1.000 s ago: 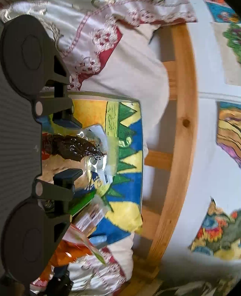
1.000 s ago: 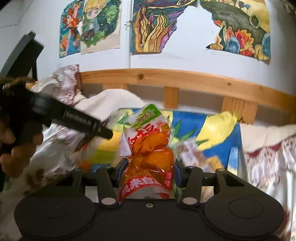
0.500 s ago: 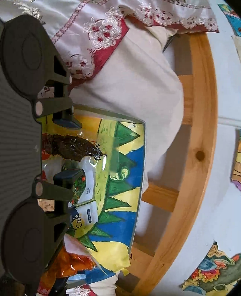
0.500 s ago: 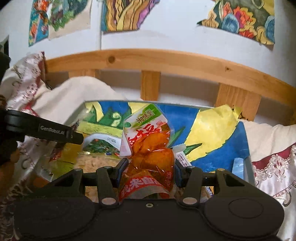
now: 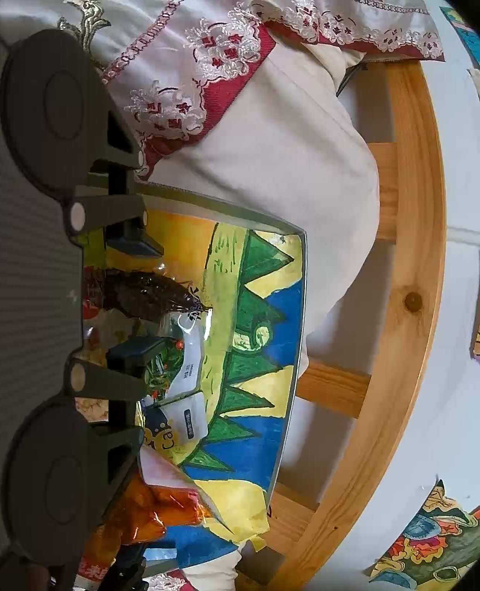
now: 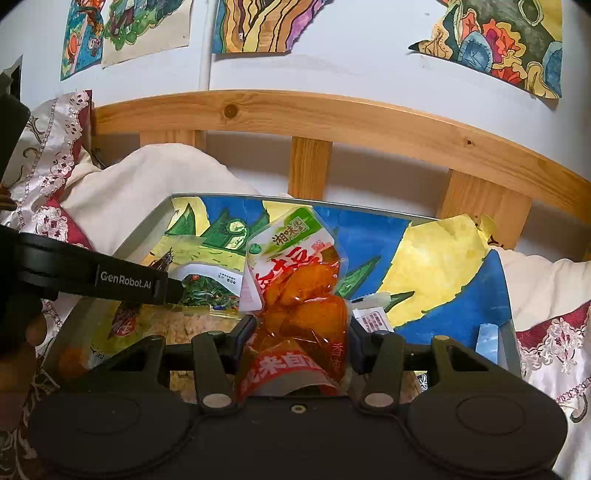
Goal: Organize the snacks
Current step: 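Lower the orange pouch into the tray with the right tool while the left tool places the meat pack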
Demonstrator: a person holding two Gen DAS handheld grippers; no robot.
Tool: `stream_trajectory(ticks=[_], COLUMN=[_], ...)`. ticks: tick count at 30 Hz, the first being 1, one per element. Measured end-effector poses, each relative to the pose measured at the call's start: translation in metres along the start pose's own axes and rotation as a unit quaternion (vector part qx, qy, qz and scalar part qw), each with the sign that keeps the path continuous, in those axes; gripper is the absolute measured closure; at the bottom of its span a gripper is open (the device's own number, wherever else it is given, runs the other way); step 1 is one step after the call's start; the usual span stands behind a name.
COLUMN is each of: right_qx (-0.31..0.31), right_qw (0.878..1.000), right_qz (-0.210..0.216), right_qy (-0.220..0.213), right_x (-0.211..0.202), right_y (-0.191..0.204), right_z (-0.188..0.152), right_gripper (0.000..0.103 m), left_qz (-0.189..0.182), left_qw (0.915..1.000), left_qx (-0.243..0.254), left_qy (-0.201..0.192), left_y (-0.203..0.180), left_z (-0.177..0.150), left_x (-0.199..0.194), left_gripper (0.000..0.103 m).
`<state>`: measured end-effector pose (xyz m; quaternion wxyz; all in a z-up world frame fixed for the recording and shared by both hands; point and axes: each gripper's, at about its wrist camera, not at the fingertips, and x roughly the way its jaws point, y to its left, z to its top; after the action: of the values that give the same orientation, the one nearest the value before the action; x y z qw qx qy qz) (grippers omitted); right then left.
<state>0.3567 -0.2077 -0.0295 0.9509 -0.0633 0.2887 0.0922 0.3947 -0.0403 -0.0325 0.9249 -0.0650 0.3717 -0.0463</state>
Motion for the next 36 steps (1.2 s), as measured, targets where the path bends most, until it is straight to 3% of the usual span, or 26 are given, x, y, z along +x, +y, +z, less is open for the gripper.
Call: stream_trajectory(ticks=[11, 16, 19, 24, 27, 36], right_qx=[0.0, -0.004, -0.003, 0.004, 0.003, 0.015], right_qw=[1.0, 1.0, 1.0, 1.0, 1.0, 0.999], right_qz=[-0.003, -0.006, -0.006, -0.008, -0.009, -0.014], right_qy=[-0.005, -0.009, -0.014, -0.019, -0.018, -0.032], right_x=[0.003, 0.004, 0.003, 0.002, 0.001, -0.01], right_y=[0.003, 0.005, 0.006, 0.004, 0.006, 0.004], right_z=[-0.003, -0.007, -0.008, -0.008, -0.009, -0.009], right_gripper=[0.05, 0.047, 0.044, 0.041, 0.04, 0.021], left_qz=[0.0, 0.005, 0.005, 0.01, 0.01, 0.017], left_qw=[0.9998, 0.9999, 0.9999, 0.9998, 0.9999, 0.9993], left_qx=[-0.02, -0.012, -0.016, -0.013, -0.01, -0.013], left_qy=[0.0, -0.002, -0.003, -0.007, -0.01, -0.032], left_y=[0.007, 0.005, 0.007, 0.009, 0.01, 0.012], left_z=[-0.002, -0.004, -0.004, -0.004, -0.004, -0.005], left_x=[-0.002, -0.003, -0.004, -0.009, -0.013, -0.032], left_gripper=[0.052, 0.047, 0.041, 0.023, 0.017, 0.005])
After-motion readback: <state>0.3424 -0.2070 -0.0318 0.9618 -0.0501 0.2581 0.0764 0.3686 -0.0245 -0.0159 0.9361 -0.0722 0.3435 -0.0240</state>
